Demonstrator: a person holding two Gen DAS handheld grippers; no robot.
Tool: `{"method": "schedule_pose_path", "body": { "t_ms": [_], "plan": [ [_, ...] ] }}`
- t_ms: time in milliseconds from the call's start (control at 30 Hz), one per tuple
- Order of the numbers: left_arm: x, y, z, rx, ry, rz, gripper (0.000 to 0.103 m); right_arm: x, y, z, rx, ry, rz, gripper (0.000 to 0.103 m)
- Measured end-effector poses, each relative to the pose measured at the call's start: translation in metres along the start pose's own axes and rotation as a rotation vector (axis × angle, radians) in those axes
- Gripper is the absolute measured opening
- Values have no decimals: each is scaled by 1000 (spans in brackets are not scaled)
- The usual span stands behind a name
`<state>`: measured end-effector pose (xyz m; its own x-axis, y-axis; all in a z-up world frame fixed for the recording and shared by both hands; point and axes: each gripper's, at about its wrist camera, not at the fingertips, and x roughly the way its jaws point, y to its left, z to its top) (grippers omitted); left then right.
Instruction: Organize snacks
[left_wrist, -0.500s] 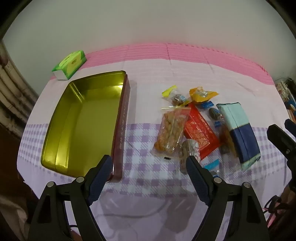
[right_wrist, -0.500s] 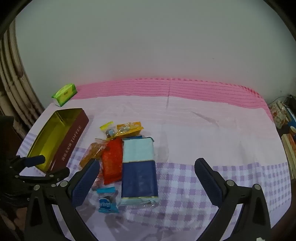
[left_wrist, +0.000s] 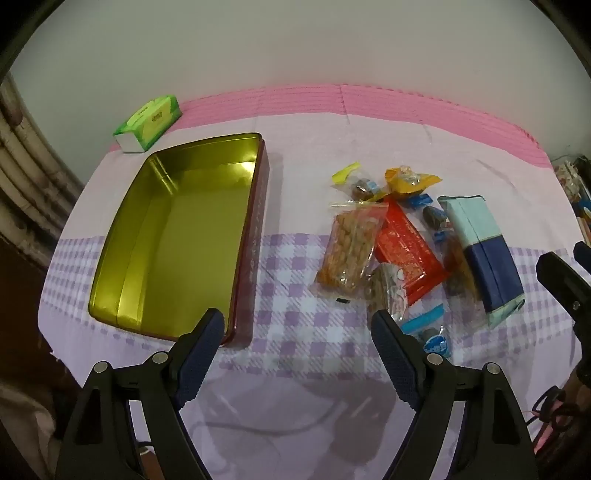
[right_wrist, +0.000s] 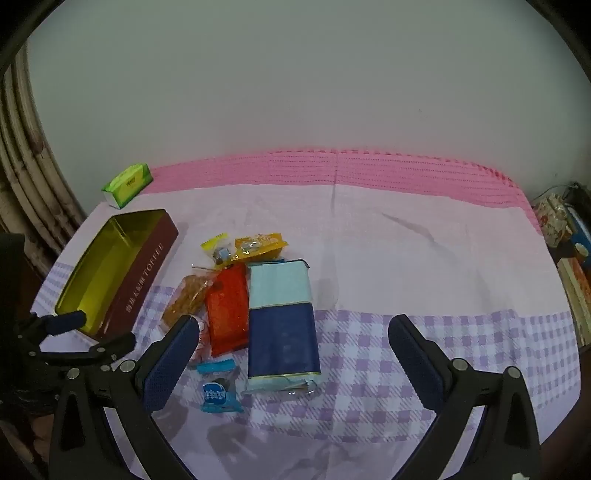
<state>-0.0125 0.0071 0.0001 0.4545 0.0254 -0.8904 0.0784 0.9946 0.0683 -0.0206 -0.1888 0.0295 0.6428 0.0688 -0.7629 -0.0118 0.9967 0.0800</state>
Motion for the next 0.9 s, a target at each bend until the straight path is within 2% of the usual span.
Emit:
{"method": "schedule_pose_path", "body": {
  "t_ms": [467,900],
  "plan": [
    [1,2,-3,3,-13,48,82,10,9,-6,-32,46,-5,101],
    [1,0,-5,16,-17,54,82,15,16,-7,-47,65,-1,94]
  ]
}}
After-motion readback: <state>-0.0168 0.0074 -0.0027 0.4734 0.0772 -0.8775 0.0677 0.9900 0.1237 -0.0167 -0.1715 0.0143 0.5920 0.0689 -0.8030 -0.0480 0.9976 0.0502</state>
